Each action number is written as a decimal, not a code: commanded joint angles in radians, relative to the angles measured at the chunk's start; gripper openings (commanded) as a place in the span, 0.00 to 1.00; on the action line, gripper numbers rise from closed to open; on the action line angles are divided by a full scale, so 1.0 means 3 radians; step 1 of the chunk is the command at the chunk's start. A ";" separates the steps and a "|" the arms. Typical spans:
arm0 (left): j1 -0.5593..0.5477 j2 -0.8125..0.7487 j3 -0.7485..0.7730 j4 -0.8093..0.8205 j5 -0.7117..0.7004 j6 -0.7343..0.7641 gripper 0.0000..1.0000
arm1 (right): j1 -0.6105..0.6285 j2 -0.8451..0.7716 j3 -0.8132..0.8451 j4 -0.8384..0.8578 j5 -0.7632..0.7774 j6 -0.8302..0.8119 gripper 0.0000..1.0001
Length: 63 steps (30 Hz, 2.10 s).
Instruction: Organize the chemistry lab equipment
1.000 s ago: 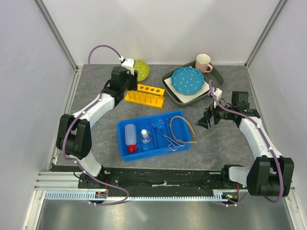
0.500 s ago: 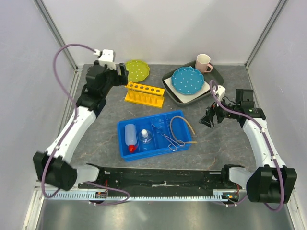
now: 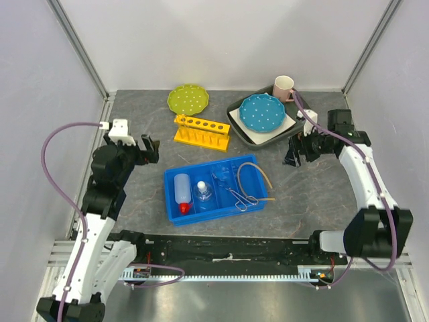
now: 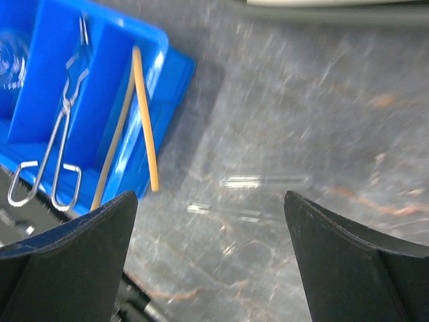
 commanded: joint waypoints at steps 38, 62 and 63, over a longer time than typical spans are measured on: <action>0.0002 -0.0452 -0.0553 -0.0244 0.0164 0.0011 0.91 | 0.0185 0.1012 -0.0623 0.0760 0.1505 0.2098 0.91; 0.0002 -0.0304 -0.0553 -0.0223 0.0180 0.0032 0.91 | 0.0798 0.1815 -0.0005 0.0627 0.1965 0.1986 0.78; 0.0002 -0.0299 -0.0553 -0.0223 0.0180 0.0032 0.91 | 0.0824 0.1851 0.0005 0.0632 0.2021 0.1960 0.75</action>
